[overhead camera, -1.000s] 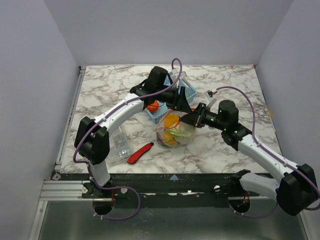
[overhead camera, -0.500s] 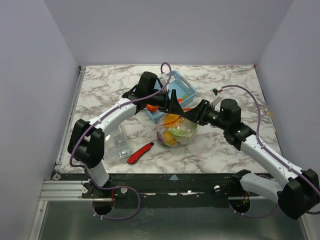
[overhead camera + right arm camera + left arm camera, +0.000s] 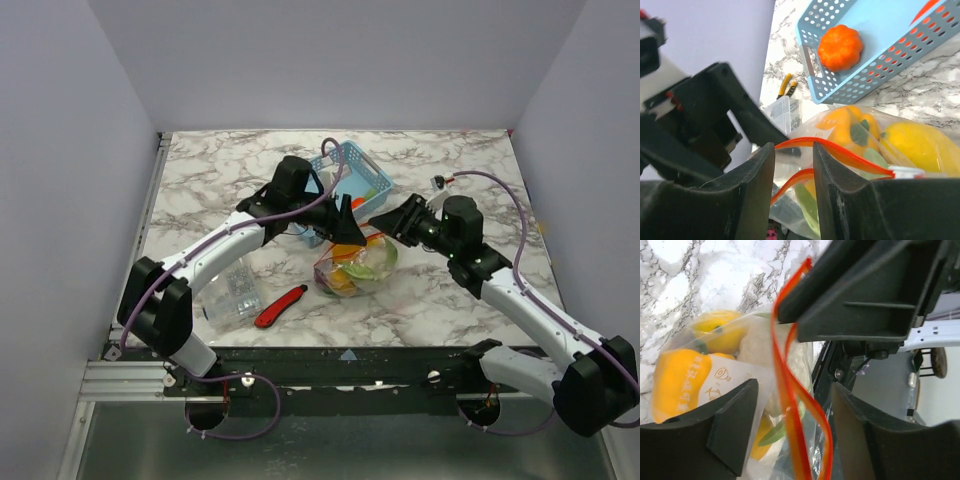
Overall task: Place the food in the zip-top bag and seal the zipper
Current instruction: Adjust the zipper food storage bag at the center of the board.
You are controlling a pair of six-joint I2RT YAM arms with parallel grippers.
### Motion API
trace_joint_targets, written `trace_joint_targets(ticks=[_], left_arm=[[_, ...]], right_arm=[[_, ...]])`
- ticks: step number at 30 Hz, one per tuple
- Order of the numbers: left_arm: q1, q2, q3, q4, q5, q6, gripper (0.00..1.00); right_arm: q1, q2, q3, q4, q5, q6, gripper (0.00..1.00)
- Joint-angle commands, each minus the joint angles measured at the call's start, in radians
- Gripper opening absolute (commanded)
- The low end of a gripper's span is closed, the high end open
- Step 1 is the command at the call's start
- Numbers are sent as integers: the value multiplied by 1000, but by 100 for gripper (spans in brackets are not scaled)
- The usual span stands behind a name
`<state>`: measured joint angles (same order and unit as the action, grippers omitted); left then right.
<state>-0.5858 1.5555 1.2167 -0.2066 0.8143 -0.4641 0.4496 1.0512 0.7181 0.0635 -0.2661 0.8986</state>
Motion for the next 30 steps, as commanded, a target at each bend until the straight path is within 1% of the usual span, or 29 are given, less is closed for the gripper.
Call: trace_joint_targets(ticks=[1,2,4,5,7,8,9,13,14,16,18,20,24,26,27,28,30], left_arm=[[-86,-16,3,-51,-148,92,54],[-89,-6,11,-62,-168,93,51],[-88,3,22,-87,-243,86,37],[-86,7,31,-102,-259,95,29],[-81,16,50,-129,-288,100,13],[-76,21,59,-138,-286,105,8],[-68,31,69,-151,-277,109,0],[-18,54,84,-157,-211,95,0],[-7,59,88,-160,-189,92,0],[17,66,94,-161,-154,89,0],[46,75,99,-154,-97,78,0],[81,91,106,-145,-35,55,0],[119,118,130,-139,57,24,0],[129,123,133,-134,79,18,0],[134,127,136,-137,92,15,0],[143,128,135,-133,106,10,0],[152,135,135,-126,128,-3,0]], right_arm=[[-11,68,19,31,18,28,37],[-12,79,25,31,8,24,36],[-12,82,34,28,-2,16,36],[-11,75,43,22,-2,6,36],[-12,66,77,-27,12,-34,36],[-14,63,106,-58,26,-72,36],[-17,64,133,-113,37,-109,36],[-43,52,215,-223,78,-265,37],[-51,43,227,-233,94,-303,40],[-64,18,216,-218,153,-352,53],[-88,-6,178,-153,150,-395,60],[-136,-35,116,-42,58,-421,64],[-245,-95,-63,297,-182,-387,68],[-290,-67,-97,368,-256,-370,67],[-329,-40,-111,414,-334,-339,66],[-377,1,-142,517,-466,-289,65],[-494,103,-211,773,-663,-121,63]])
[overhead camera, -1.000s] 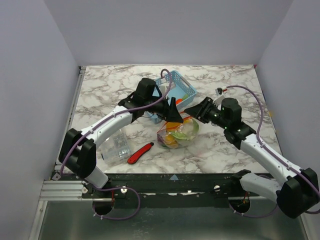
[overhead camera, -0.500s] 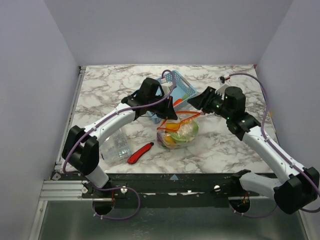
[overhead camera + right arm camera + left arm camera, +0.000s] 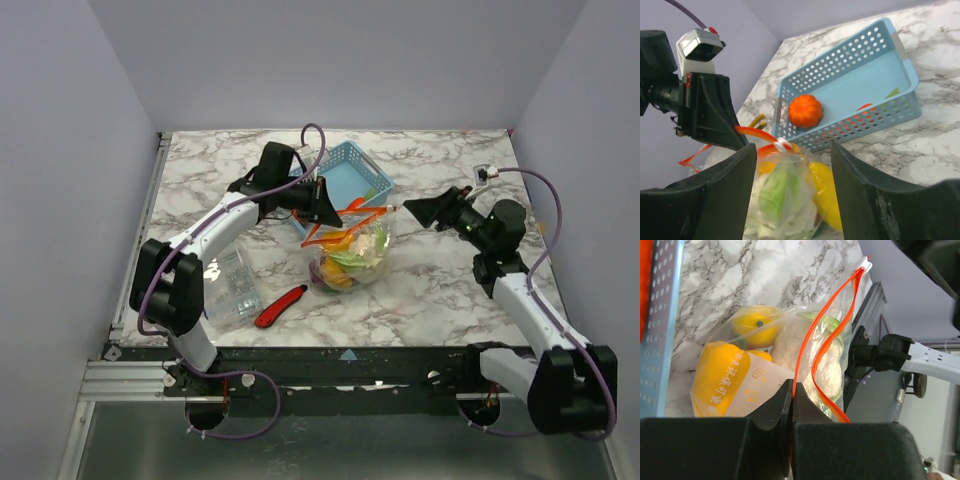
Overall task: Place the food in the zip-top bag and seal the zipper
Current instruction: Adjust the zipper food storage bag at the center of the board.
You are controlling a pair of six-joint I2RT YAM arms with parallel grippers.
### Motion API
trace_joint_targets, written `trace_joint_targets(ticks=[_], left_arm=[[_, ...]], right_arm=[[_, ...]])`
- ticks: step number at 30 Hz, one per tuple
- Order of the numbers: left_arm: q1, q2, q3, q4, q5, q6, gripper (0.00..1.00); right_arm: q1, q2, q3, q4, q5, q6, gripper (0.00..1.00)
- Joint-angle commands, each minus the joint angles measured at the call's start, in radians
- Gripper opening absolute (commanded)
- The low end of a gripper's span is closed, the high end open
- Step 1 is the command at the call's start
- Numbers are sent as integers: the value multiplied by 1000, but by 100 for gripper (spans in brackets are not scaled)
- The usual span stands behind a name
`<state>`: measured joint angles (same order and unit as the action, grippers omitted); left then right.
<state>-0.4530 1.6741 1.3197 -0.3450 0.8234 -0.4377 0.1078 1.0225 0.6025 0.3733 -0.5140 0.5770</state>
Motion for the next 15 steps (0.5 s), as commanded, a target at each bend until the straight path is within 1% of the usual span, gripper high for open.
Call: trace_joint_targets(ticks=[1,3,4,5,7,12,13,15], left_arm=[[20,22,37,6,127,-29,0],[20,32,48,-5,137,-27,0],[20,37,49,-2,141,-30,0],[21,40,49,-1,146,-34,0],[20,39,46,4,150,-38,0],[20,30,40,23,164,-60,0],[20,27,40,28,168,-65,0],[18,19,37,29,168,-65,0]], right_arm=[[-191,190,-137,677,-486,291,62],[-230,353,-203,1178,-587,562,63],[-233,457,-194,1368,-633,694,62],[-232,530,-160,1413,-676,738,59],[-231,583,-154,1412,-685,715,58],[-203,539,-163,1398,-692,669,60],[-194,529,-164,1376,-692,653,60],[-168,501,-154,1207,-685,545,60]])
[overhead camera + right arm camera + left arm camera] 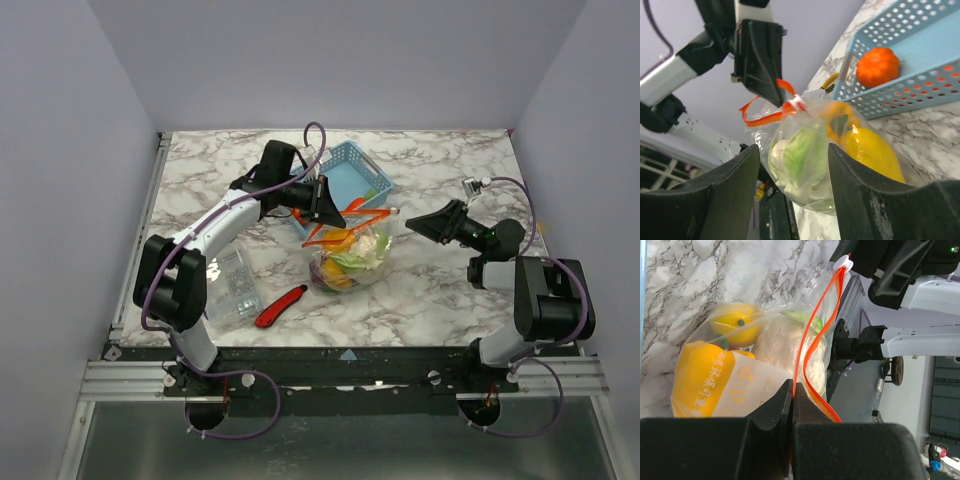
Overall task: Place the food in the zip-top bag and seal the zipper
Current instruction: Adjust the zipper food storage bag at the center of the board.
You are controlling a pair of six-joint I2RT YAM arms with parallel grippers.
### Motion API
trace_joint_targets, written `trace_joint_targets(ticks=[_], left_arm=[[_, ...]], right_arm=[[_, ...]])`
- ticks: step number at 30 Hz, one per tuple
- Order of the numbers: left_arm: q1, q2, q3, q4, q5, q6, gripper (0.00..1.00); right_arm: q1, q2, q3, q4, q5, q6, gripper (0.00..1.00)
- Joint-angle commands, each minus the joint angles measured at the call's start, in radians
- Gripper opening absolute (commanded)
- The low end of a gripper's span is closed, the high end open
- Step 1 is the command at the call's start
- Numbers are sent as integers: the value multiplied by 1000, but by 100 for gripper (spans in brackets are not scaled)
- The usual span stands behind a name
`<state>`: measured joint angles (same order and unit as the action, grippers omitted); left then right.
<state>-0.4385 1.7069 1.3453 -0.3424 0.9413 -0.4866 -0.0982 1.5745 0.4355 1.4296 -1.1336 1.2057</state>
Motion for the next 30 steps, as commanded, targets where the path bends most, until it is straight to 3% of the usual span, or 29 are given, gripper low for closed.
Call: trace_joint_targets(ticks=[1,2,5,6,15,20,23,25,27,30], left_arm=[[3,-16,11,26,50,-17,0],[3,-20,8,26,50,-17,0],[0,-30,-5,29,53,-20,0],[-3,-31,-6,30,54,-20,0],[-9,-43,4,-12,49,10,0],[-9,-36,27,-52,56,32,0],[-12,-35,29,-61,62,34,0],[-18,-42,24,-66,62,39,0],[-23,-46,26,-87,64,56,0],[-25,-54,29,-115,50,80,0]], right_arm=[[51,-79,15,26,-47,-159,60],[65,-114,19,-110,-8,-268,60],[142,-281,97,-744,178,-687,61],[177,-314,122,-851,238,-766,61],[180,-318,97,-814,342,-784,59],[176,-332,100,-848,329,-833,59],[176,-284,129,-853,243,-862,58],[178,-268,120,-768,159,-824,54],[181,-269,88,-636,101,-751,45],[193,-267,81,-581,68,-721,30]])
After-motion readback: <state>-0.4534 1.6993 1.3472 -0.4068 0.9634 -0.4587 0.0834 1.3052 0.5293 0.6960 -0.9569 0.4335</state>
